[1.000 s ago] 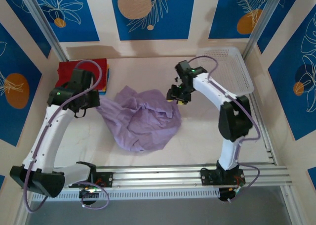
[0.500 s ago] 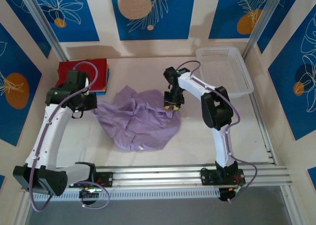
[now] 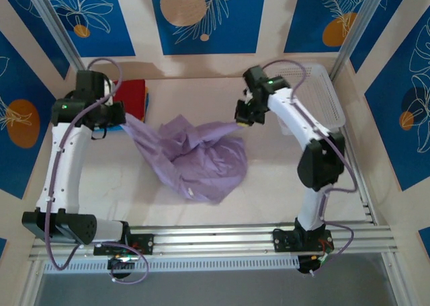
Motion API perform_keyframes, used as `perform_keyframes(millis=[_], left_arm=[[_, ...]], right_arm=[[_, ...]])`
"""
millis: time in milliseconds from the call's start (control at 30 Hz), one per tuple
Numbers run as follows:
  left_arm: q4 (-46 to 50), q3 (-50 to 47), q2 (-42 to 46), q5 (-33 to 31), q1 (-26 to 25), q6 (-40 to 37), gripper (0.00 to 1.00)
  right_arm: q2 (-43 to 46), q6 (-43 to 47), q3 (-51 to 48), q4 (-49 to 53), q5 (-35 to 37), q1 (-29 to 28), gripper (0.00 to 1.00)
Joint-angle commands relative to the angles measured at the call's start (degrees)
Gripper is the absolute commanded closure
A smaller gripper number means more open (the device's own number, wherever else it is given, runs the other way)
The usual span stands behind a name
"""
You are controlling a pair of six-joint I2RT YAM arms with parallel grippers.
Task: Fold and stack the t-shirts
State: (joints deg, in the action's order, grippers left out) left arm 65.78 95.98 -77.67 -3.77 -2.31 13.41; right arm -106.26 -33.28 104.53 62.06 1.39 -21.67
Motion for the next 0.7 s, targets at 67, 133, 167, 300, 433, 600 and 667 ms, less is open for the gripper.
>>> perform_keyframes(millis=[67,133,167,300,433,600,667], left_arm=[[2.8,7.8,-0.9,2.4,4.1,-1.6,1.00],[2.8,8.0,-0.3,2.6,6.1,-1.8,1.00],[2.9,7.4,0.1,2.8,7.4,-2.0,1.00],[2.0,1.2,2.3,5.6,13.1,-3.2,1.00],[-1.4,-9.2,4.7,7.7,15.8,-3.8,1.00],[-4.8,-18.4,5.7,9.1,16.1,-3.6,1.00],[-6.3,-21.0,5.4,9.6,16.1,-3.2,1.00]], right_arm=[[11.2,0.1,3.2,5.8,4.4,2.5,1.00],[15.7,-0.4,2.0,6.5,7.1,2.9,1.00],[18.3,-0.7,0.3,6.7,7.8,3.3,1.00],[28.1,-2.8,-11.5,6.0,6.6,4.3,1.00],[34.5,-6.1,-25.5,4.8,4.0,3.4,1.00],[38.4,-9.1,-40.4,-0.5,-0.7,2.6,1.00],[37.9,-9.6,-43.1,-2.1,-2.3,2.3,1.00]])
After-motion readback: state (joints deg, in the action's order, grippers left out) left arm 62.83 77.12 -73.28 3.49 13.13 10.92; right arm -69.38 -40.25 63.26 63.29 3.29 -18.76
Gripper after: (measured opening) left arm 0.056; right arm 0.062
